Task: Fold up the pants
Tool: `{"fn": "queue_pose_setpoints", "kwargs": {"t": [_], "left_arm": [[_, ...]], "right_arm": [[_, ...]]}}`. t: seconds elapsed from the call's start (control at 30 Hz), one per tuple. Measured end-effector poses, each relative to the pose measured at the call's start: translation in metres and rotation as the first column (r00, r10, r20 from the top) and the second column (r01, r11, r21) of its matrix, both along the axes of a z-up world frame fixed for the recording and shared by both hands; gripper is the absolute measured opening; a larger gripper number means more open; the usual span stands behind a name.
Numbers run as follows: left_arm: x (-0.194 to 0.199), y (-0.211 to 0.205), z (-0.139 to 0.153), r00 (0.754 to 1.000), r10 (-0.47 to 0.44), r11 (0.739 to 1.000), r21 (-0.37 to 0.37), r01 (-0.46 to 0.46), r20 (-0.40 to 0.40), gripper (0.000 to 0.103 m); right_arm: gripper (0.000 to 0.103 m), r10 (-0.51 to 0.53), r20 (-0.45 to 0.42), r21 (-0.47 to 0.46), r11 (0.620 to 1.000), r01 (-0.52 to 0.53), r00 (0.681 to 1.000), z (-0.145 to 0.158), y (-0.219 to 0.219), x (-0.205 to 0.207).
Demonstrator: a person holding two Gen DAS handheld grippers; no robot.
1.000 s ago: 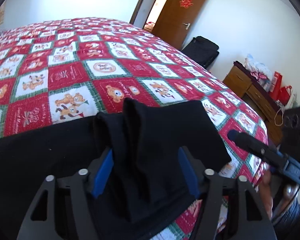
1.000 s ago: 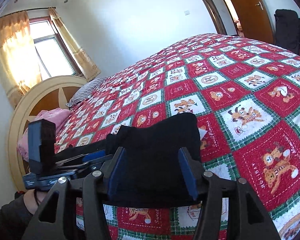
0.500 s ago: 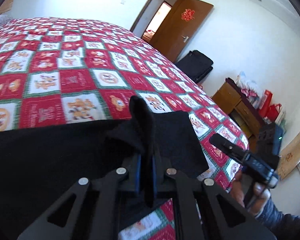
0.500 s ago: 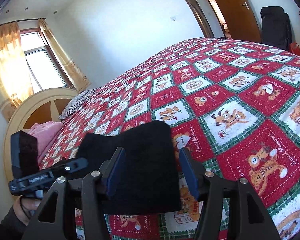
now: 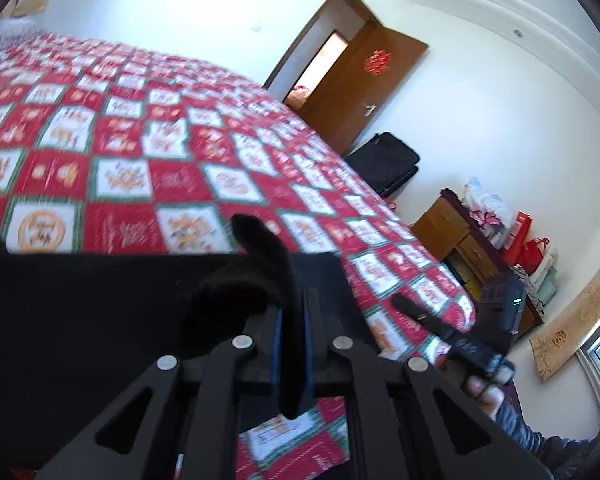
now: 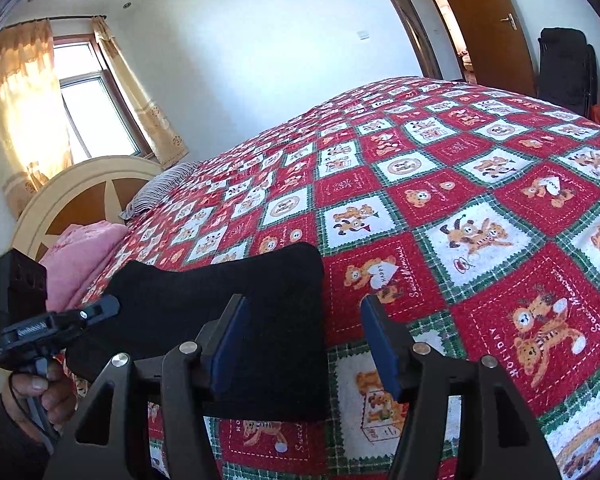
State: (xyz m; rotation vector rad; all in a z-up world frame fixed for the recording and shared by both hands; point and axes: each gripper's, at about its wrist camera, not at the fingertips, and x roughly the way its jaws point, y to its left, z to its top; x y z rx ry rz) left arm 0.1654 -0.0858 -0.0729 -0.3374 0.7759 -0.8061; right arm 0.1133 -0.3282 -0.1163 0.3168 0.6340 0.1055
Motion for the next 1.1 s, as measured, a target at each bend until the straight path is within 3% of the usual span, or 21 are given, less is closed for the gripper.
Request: {"fn": "queue_pose_setpoints", "kwargs": {"t": [0.07,0.2,0.37,0.47,0.6,0.83,1.1], "left_arm": [[-0.004,-0.002,0.016,0.999,0.006,1.000,0.014,-0.007,0.040,0.010],[-0.005,-0.002,0.023,0.991,0.067,0.980,0.180,-0.088,0.120,0.010],[0.011,0.020,-0.023,0.988,0.155,0.958,0.243,-0.155,0.015,0.010],[0.019,0.028,-0.049,0.983,0.184,0.956,0.240,-0.171,-0.031,0.010],[0.020,0.029,-0.070,0.980,0.194,0.946,0.273,-0.173,-0.051,0.010],[0.000,0.034,-0.056,0.986,0.165,0.962,0.217,-0.166,0.019,0.010],[0.006,0.052,-0.037,0.981,0.193,0.975,0.107,-0.193,0.009,0.010]], "right_arm": [[0.060,-0.001,-0.001,0.001,1.000,0.001,1.000,0.000,0.000,0.000],[0.060,-0.002,-0.012,0.005,1.000,0.002,1.000,-0.001,0.000,0.001],[0.061,0.018,-0.027,-0.016,1.000,-0.018,0.999,-0.004,0.005,0.002],[0.061,0.042,-0.026,-0.040,0.998,-0.043,0.999,-0.004,0.013,0.002],[0.061,0.117,-0.005,-0.066,0.991,-0.117,0.993,-0.002,0.027,-0.002],[0.061,0.269,-0.036,-0.122,0.955,-0.272,0.962,-0.008,0.061,-0.006],[0.062,0.252,-0.056,-0.124,0.958,-0.257,0.966,-0.012,0.061,-0.004]]}}
